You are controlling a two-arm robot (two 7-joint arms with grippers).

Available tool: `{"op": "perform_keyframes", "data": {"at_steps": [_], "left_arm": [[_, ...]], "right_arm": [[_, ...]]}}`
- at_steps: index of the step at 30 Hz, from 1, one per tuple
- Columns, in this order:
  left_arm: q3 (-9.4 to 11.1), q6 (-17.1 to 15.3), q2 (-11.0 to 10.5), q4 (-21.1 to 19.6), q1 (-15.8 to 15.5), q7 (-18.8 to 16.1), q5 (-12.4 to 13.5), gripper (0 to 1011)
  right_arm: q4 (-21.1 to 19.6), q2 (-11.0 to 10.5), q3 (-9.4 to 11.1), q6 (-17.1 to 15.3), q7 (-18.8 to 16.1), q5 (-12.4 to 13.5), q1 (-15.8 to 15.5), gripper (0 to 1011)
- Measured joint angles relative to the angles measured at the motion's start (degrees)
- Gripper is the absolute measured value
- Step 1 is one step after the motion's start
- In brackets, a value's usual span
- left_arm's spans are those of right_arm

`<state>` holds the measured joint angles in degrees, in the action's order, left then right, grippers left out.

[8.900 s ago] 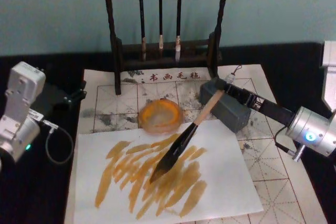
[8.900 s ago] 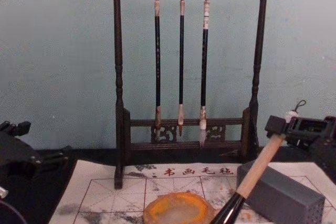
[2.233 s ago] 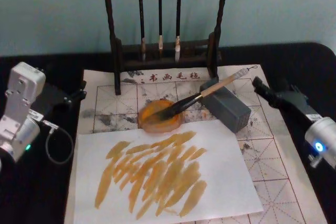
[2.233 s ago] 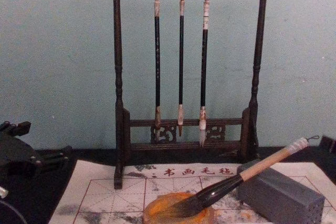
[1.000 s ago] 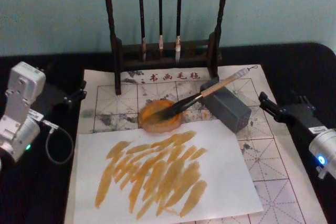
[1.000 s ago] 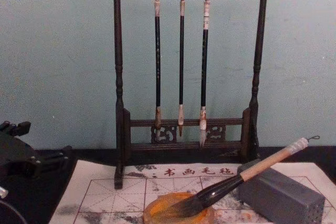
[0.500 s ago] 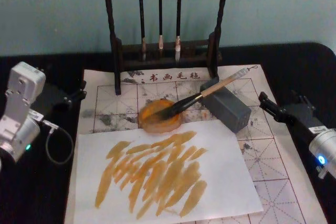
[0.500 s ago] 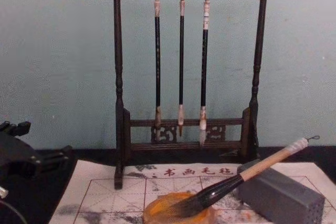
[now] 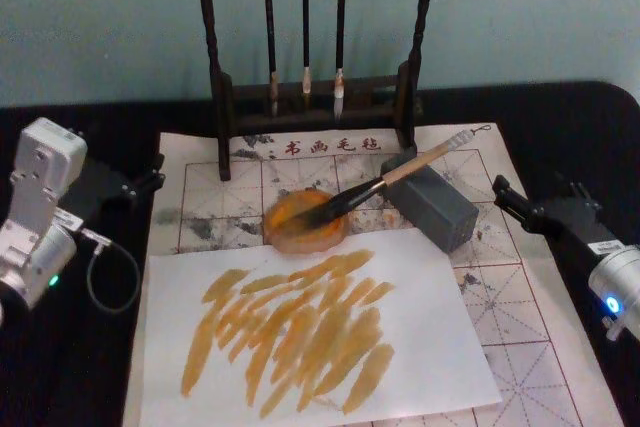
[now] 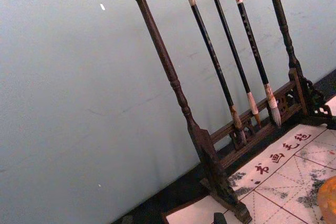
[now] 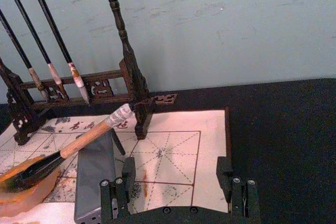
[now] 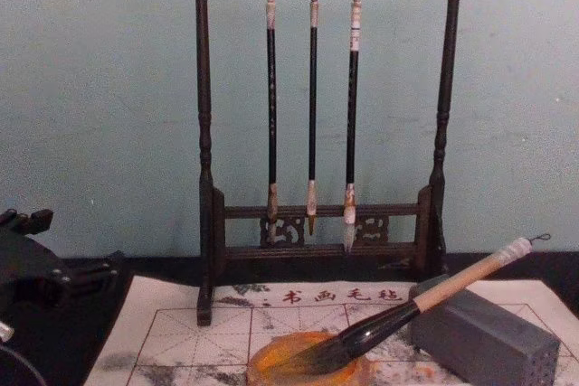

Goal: Pick up the brush from the inkstone, write on the paper, then place the brush back to its original position.

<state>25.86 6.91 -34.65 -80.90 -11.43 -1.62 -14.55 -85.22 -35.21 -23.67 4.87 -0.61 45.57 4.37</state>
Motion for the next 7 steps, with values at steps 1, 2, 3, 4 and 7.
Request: {"op": "perform_keyframes", "data": {"at_steps": [1, 2, 3, 4, 7], "left_arm": [[0.0, 0.0, 0.0, 0.0, 0.0, 0.0, 0.0, 1001], [0.0, 0.0, 0.0, 0.0, 0.0, 0.0, 0.0, 1001], [0.0, 0.0, 0.0, 0.0, 0.0, 0.0, 0.0, 1001], [0.0, 0.0, 0.0, 0.0, 0.0, 0.0, 0.0, 1001], [0.0, 0.0, 0.0, 0.0, 0.0, 0.0, 0.0, 1001]], "right_arm": [[0.0, 0.0, 0.0, 0.0, 0.0, 0.0, 0.0, 1000], [0.0, 0.0, 0.0, 0.0, 0.0, 0.0, 0.0, 1000], [0.0, 0.0, 0.0, 0.0, 0.0, 0.0, 0.0, 1000], [0.0, 0.0, 0.0, 0.0, 0.0, 0.0, 0.0, 1000], [0.0, 0.0, 0.0, 0.0, 0.0, 0.0, 0.0, 1000]]}}
